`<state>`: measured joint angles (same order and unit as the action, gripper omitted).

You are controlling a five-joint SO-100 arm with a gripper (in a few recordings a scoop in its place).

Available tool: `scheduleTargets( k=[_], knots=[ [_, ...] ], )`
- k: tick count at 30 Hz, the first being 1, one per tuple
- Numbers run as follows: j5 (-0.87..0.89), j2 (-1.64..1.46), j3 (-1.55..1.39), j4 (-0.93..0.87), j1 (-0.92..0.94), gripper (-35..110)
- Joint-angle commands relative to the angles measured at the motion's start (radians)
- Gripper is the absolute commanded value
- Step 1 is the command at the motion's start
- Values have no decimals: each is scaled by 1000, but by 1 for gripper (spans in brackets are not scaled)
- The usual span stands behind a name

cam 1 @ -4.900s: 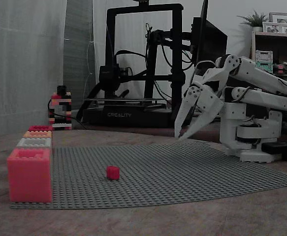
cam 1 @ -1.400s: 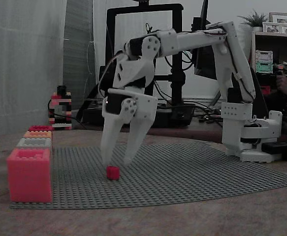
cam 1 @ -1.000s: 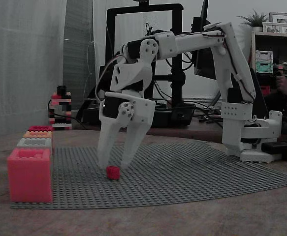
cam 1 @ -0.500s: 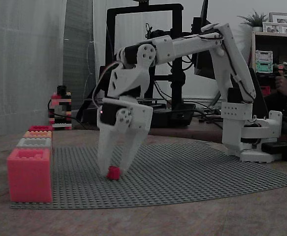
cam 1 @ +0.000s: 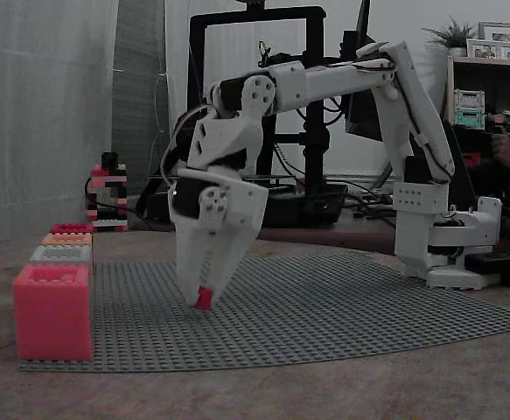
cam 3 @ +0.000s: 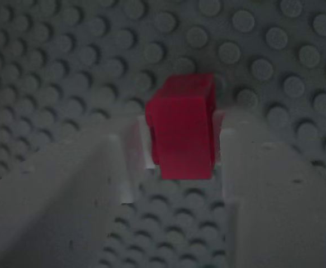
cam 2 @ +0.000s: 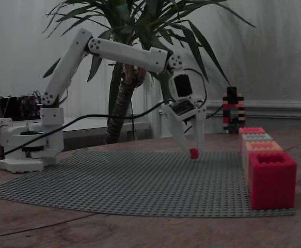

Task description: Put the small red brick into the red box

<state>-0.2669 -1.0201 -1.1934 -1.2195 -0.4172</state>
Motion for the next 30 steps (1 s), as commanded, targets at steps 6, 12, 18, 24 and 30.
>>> scheduleTargets(
  k=[6,12,18,24,30],
  knots=[
    [138,-331,60,28,2,0],
    [232,-345,118,92,199,0],
    [252,-281,161,184,436,0],
    [241,-181,232,261,598,0],
    [222,-44,330,328,698,0]
  ],
)
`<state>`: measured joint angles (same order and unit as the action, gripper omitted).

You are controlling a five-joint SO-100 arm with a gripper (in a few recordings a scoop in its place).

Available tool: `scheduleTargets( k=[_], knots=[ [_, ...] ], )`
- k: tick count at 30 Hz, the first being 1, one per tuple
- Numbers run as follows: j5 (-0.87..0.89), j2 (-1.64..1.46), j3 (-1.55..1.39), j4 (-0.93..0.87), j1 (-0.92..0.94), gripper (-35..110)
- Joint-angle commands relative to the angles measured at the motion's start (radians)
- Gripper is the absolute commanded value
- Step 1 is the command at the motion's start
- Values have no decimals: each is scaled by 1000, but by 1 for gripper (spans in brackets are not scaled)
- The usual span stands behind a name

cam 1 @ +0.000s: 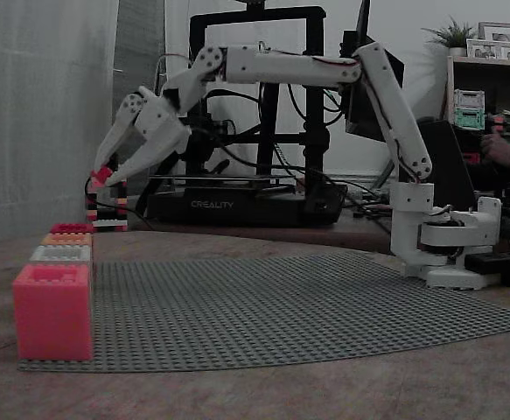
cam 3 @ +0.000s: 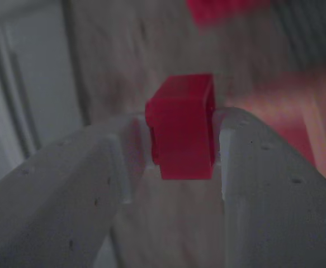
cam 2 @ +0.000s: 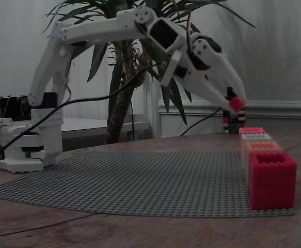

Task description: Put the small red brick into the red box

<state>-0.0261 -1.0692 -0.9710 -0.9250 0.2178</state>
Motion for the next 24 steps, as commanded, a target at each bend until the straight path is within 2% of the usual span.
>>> scheduleTargets(
  k=[1,24],
  knots=[
    [-20,29,126,43,75,0],
    [-14,400,500,133,80,0]
  ],
)
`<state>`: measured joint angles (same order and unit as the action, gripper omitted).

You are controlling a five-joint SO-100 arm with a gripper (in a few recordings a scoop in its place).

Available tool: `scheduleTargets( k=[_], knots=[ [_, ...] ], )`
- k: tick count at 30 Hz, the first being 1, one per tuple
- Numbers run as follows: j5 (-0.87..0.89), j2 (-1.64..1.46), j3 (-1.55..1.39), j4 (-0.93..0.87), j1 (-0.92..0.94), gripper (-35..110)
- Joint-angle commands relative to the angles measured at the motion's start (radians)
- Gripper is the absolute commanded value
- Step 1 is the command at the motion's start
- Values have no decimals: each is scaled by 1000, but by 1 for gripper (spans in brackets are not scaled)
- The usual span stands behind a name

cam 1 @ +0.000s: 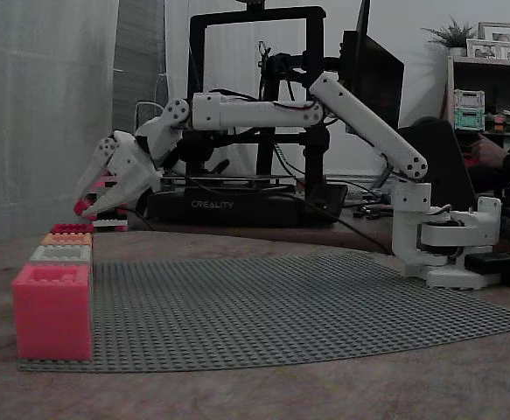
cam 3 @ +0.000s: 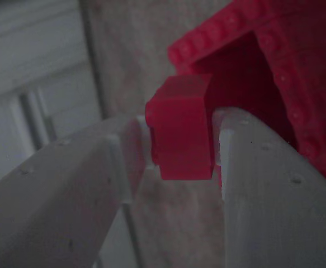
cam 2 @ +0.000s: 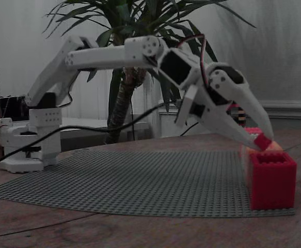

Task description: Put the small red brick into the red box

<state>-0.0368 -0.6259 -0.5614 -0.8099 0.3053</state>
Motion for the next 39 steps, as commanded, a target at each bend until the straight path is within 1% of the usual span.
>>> scheduleTargets(
  k=[1,8,17,22,25,27,28,32,36,39],
  knots=[
    [-5,-40,91,18,-12,0],
    [-9,-34,91,15,-29,3],
    [-29,-31,91,3,-44,14],
    [-31,-32,91,-6,-51,14],
    [-32,-35,91,-14,-52,12],
    [-23,-48,81,-14,-52,3],
    [-20,-60,72,-14,-52,1],
    [-21,-149,20,-31,-58,0],
    [-34,-282,-51,-115,-81,0],
    [-38,-417,-175,-164,-109,0]
  ],
)
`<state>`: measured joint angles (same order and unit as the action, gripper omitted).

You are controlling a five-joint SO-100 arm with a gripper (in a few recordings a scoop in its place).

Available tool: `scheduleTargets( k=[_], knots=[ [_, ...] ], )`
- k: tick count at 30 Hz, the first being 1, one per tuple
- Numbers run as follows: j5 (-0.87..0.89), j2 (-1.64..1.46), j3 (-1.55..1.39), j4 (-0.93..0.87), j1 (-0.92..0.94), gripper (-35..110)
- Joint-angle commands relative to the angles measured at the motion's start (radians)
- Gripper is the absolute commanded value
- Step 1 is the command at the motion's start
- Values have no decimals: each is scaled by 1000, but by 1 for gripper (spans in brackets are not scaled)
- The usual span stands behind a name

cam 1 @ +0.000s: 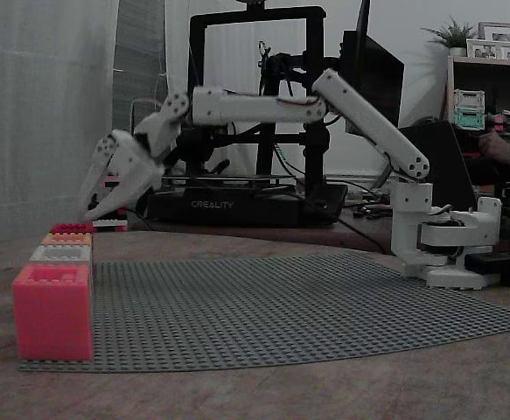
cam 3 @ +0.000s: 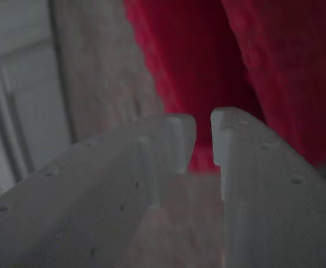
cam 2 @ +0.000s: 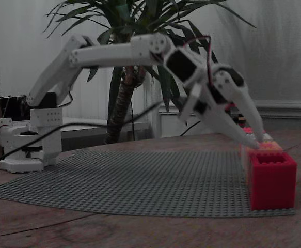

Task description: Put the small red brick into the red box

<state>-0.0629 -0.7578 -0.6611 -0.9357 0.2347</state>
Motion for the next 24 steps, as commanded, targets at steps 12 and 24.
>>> scheduleTargets(
  k=[12,24],
  knots=[
    [-72,-997,-1000,-67,-184,0],
    [-40,-1671,-1789,-164,-230,0]
  ],
)
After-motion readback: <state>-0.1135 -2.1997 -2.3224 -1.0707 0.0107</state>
